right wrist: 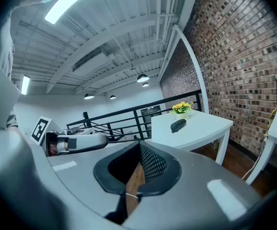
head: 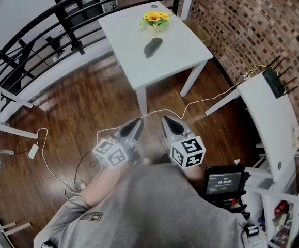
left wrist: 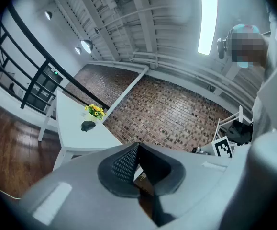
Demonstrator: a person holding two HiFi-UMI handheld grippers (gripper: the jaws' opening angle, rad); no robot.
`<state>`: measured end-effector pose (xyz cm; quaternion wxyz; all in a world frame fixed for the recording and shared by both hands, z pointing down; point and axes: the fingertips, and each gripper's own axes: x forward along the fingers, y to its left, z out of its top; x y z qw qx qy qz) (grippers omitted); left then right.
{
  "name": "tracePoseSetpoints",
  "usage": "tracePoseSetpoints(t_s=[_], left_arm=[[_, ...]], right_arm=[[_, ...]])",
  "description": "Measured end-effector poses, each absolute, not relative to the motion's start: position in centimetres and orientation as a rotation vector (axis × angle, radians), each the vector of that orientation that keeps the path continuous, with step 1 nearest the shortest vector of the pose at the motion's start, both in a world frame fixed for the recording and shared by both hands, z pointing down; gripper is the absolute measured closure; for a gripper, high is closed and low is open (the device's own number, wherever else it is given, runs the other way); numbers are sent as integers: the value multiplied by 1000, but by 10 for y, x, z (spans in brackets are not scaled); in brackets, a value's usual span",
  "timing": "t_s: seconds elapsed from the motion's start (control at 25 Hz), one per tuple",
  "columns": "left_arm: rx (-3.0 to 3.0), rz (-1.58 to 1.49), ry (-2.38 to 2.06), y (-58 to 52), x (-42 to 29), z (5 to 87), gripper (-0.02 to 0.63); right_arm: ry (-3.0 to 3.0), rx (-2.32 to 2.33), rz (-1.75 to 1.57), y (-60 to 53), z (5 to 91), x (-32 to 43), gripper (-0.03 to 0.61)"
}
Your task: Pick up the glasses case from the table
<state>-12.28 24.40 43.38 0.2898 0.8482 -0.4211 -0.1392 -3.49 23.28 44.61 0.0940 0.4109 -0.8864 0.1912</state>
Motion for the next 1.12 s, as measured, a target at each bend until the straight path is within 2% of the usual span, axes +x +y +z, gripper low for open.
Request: tracePoseSetpoints(t_s=[0.52, 1.12], left_arm=[[2234, -337, -1149, 194, -128, 451, 614], [2148, -250, -1273, 16, -81, 475, 614]], right_arm=[[-2617, 1187, 600, 181, 462, -38, 568], [-2636, 1091, 701, 2, 483, 19, 568]])
